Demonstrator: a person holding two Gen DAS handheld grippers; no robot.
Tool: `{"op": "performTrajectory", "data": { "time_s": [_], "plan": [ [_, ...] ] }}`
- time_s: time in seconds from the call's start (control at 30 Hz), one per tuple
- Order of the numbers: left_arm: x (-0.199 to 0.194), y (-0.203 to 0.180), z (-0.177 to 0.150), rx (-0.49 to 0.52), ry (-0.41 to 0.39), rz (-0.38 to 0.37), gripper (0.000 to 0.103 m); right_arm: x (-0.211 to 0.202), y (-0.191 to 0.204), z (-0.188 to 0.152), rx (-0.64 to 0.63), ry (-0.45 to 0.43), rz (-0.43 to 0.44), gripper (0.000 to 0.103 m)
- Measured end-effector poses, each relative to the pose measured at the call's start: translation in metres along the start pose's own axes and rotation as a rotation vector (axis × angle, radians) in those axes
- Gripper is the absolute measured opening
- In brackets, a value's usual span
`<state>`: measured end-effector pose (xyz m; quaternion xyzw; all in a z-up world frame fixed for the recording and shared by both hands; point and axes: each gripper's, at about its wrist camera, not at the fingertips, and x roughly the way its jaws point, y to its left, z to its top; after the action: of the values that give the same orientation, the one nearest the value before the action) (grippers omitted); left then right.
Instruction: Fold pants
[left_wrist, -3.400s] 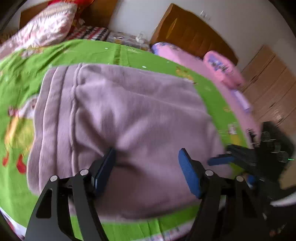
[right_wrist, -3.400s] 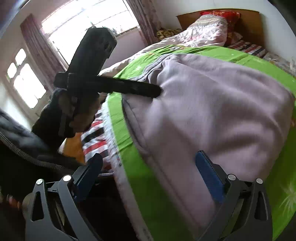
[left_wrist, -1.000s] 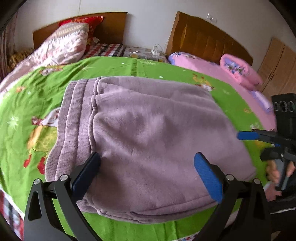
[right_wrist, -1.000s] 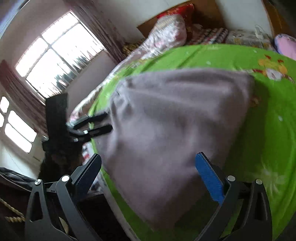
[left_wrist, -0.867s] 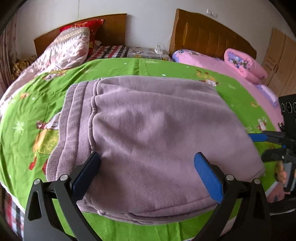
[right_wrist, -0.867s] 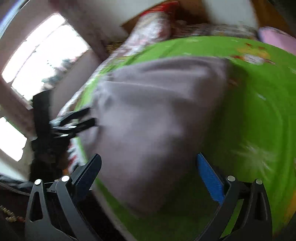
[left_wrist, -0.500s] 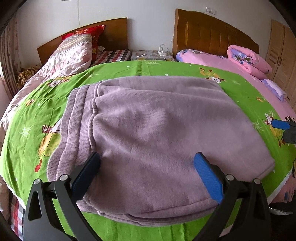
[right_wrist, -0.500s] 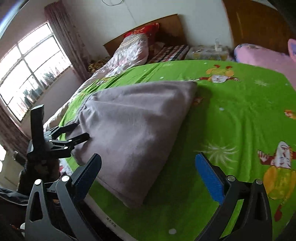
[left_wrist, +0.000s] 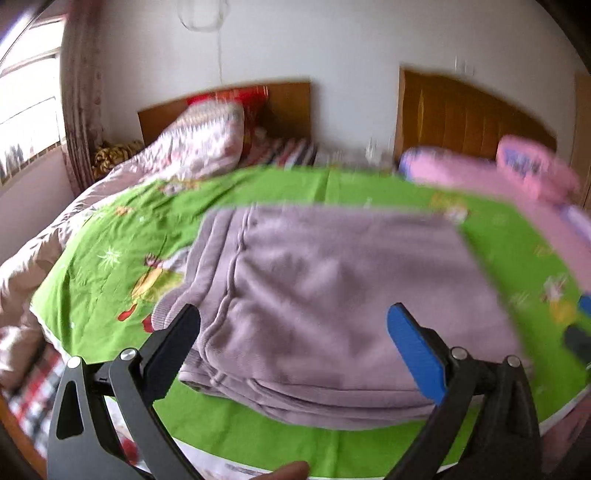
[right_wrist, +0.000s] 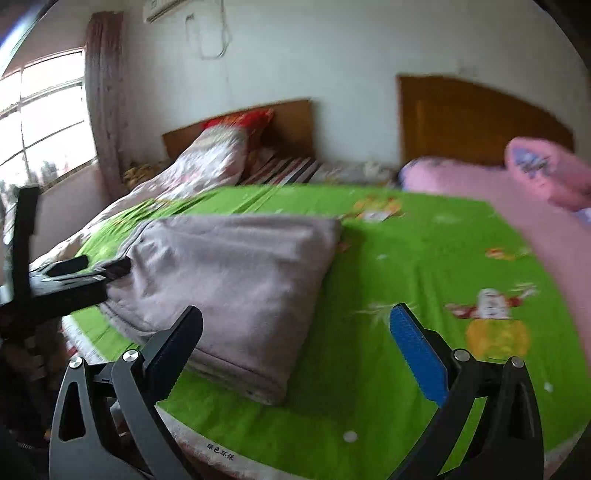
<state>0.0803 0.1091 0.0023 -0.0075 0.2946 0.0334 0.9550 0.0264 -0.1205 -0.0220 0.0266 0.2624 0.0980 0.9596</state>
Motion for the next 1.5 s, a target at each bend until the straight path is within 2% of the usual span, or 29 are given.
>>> {"op": "performTrajectory", "data": {
  "time_s": [0.1,0.17,0.27,0.4,0.53,0.7,0.93,1.5],
  "plan": [
    [-0.037,-0.005,0.002,-0.029,-0.119,-0.011,0.101,-0.025,0.006,-0.001,0.001,-0.08,-0.051,0.098],
    [-0.054,-0.005,0.004,-0.044,-0.164,-0.004,0.101,-0.043,0.009,0.0,0.008,-0.136,-0.079,0.098],
    [-0.08,0.0,0.004,-0.082,-0.205,0.014,0.101,-0.063,0.012,0.001,0.005,-0.19,-0.091,0.098],
    [-0.091,0.009,0.007,-0.164,-0.241,-0.017,0.101,-0.065,0.013,0.004,-0.006,-0.205,-0.07,0.098],
    [-0.086,0.004,0.004,-0.144,-0.203,-0.01,0.101,-0.06,0.017,0.002,-0.012,-0.184,-0.053,0.098],
    [-0.084,-0.003,-0.01,-0.127,-0.204,-0.015,0.101,-0.055,0.02,-0.005,-0.019,-0.147,-0.036,0.098],
    [-0.069,-0.022,-0.019,-0.057,-0.12,-0.016,0.101,-0.043,0.014,-0.011,0.012,-0.086,-0.012,0.098],
    [-0.063,-0.028,-0.025,-0.021,-0.078,0.001,0.101,-0.034,0.019,-0.015,0.0,-0.034,0.02,0.098]
  ]
}}
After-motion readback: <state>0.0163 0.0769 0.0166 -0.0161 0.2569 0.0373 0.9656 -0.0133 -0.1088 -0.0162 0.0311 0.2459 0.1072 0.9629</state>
